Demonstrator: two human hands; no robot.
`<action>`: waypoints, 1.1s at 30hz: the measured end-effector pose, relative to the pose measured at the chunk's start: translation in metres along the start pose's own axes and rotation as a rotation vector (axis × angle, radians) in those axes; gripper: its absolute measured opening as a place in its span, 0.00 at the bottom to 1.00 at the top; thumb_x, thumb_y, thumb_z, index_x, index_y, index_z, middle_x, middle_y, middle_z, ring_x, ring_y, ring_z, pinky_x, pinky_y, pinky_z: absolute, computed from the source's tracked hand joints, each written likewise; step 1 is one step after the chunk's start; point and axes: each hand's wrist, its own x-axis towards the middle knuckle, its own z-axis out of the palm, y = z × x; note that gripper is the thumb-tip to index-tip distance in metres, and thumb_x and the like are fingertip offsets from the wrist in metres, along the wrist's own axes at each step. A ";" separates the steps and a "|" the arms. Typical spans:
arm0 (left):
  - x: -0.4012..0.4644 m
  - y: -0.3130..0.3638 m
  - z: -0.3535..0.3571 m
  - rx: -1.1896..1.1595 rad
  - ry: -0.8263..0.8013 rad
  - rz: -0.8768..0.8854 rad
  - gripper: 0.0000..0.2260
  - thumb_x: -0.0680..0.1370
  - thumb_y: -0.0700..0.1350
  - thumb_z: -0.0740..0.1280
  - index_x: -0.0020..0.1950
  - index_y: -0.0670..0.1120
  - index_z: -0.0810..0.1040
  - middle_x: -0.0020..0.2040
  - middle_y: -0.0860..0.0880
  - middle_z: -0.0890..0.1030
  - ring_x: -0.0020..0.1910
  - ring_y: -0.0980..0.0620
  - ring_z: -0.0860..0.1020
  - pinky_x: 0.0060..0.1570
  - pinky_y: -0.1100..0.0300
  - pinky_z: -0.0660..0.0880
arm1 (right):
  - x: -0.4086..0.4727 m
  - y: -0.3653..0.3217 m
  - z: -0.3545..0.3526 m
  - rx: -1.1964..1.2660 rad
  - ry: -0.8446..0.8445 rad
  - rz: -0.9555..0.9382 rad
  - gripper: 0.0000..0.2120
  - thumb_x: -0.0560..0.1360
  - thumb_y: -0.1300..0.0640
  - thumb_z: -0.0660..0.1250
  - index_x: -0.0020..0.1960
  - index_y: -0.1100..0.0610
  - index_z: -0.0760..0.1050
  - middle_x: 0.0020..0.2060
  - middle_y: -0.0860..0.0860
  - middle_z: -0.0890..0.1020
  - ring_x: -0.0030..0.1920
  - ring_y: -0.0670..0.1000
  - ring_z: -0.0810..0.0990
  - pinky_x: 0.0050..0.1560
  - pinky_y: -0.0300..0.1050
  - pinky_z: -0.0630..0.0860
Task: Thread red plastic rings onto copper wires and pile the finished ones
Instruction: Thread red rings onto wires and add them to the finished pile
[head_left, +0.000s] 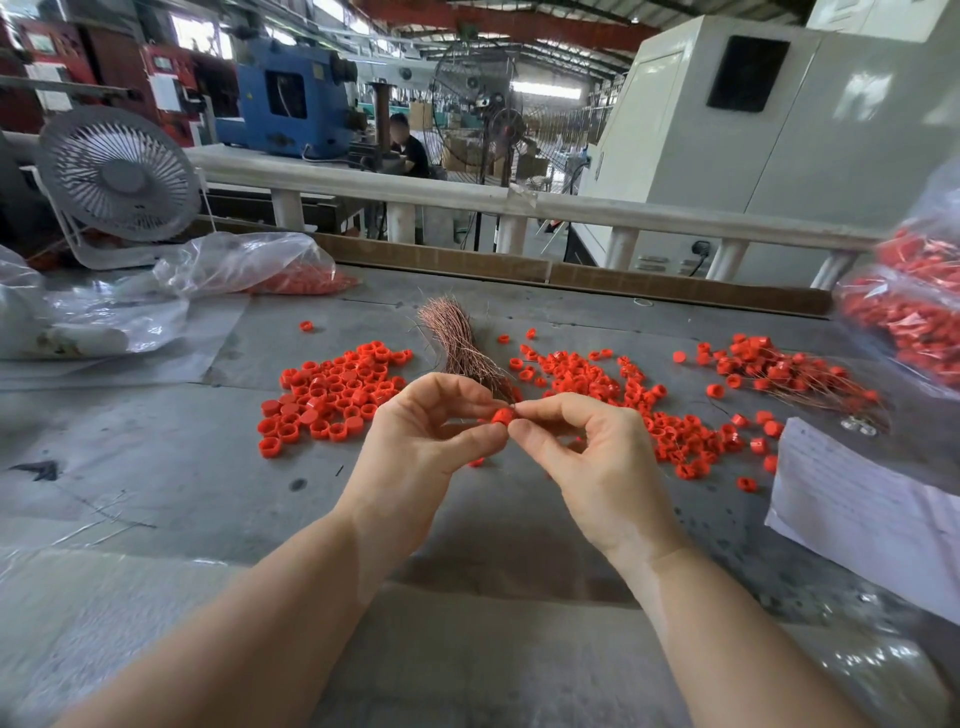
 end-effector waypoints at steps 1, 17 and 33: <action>-0.001 0.000 0.000 0.018 0.004 0.010 0.10 0.60 0.38 0.72 0.39 0.46 0.77 0.37 0.48 0.83 0.37 0.53 0.80 0.39 0.57 0.76 | 0.000 0.000 0.000 0.003 -0.001 0.007 0.08 0.70 0.59 0.72 0.40 0.46 0.80 0.32 0.38 0.81 0.34 0.37 0.77 0.39 0.34 0.71; -0.005 0.008 0.004 0.026 -0.085 0.069 0.12 0.58 0.39 0.74 0.38 0.42 0.75 0.31 0.50 0.81 0.32 0.54 0.80 0.37 0.63 0.78 | 0.001 0.002 -0.004 0.302 -0.212 0.135 0.08 0.70 0.52 0.66 0.34 0.51 0.81 0.27 0.48 0.79 0.30 0.45 0.74 0.28 0.37 0.70; -0.006 0.008 0.005 0.108 -0.078 0.061 0.11 0.60 0.37 0.73 0.38 0.41 0.74 0.31 0.51 0.80 0.33 0.56 0.79 0.38 0.65 0.77 | 0.000 0.003 -0.002 0.191 -0.188 0.126 0.11 0.70 0.51 0.65 0.31 0.53 0.76 0.25 0.49 0.72 0.29 0.47 0.68 0.29 0.38 0.65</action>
